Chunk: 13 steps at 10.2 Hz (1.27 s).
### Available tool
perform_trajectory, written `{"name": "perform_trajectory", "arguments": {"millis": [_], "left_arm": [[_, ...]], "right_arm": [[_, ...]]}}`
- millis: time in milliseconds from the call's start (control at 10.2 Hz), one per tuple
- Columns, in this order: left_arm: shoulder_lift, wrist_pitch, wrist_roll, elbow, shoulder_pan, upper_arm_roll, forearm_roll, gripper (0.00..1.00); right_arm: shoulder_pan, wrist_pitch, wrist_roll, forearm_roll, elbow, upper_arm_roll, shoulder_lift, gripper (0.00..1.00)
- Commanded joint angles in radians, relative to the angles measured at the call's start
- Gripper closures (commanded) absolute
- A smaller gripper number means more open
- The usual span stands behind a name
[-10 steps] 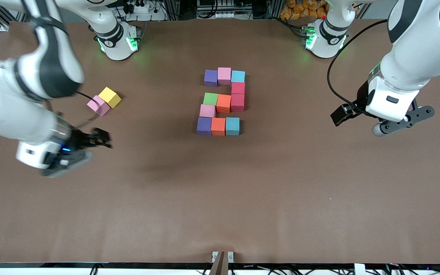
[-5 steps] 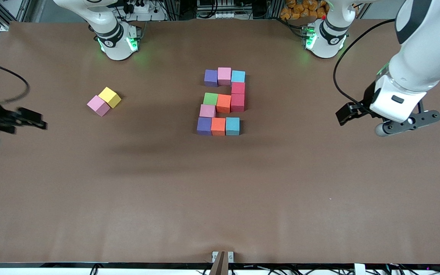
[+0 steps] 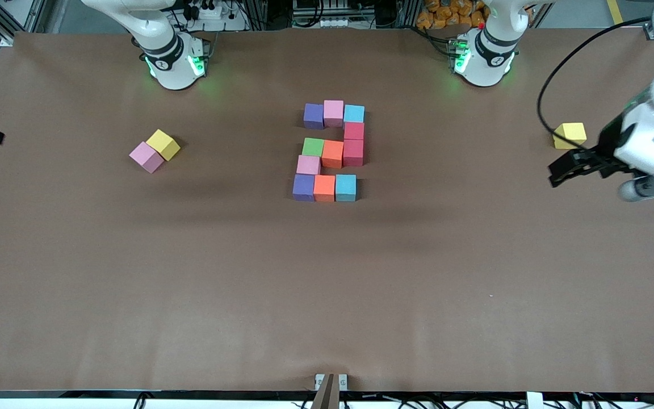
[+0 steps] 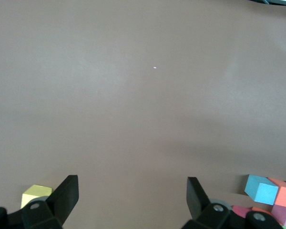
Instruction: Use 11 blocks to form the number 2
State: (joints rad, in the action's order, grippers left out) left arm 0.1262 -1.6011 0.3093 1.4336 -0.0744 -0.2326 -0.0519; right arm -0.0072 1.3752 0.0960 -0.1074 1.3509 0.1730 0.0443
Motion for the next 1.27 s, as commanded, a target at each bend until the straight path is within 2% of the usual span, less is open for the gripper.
{"name": "perform_trajectory", "arguments": {"millis": [0,98,293,781,878,1171], "left_arm": [[-0.031,0.016,-0.19,0.028,0.086,0.146,0.03,0.0],[-0.045,0.015,-0.234,0.04,0.109,0.203,0.073,0.0],[-0.08,0.015,-0.173,0.079,0.125,0.21,0.075,0.0],[-0.117,0.016,-0.167,0.094,0.127,0.21,0.073,0.0],[-0.149,-0.009,-0.161,0.144,0.134,0.211,0.075,0.0],[-0.18,-0.013,-0.137,0.172,0.154,0.213,0.073,0.0]], "right_arm": [[-0.025,-0.002,-0.076,0.096,0.034,-0.088,-0.035,0.0],[-0.04,0.005,-0.108,0.104,0.057,-0.134,-0.035,0.0],[-0.043,0.042,-0.171,0.11,0.097,-0.184,-0.035,0.0],[-0.037,0.076,-0.173,0.11,0.134,-0.182,-0.052,0.0],[-0.037,0.083,-0.173,0.11,0.146,-0.182,-0.058,0.0],[-0.039,0.082,-0.173,0.11,0.148,-0.182,-0.064,0.0]]}}
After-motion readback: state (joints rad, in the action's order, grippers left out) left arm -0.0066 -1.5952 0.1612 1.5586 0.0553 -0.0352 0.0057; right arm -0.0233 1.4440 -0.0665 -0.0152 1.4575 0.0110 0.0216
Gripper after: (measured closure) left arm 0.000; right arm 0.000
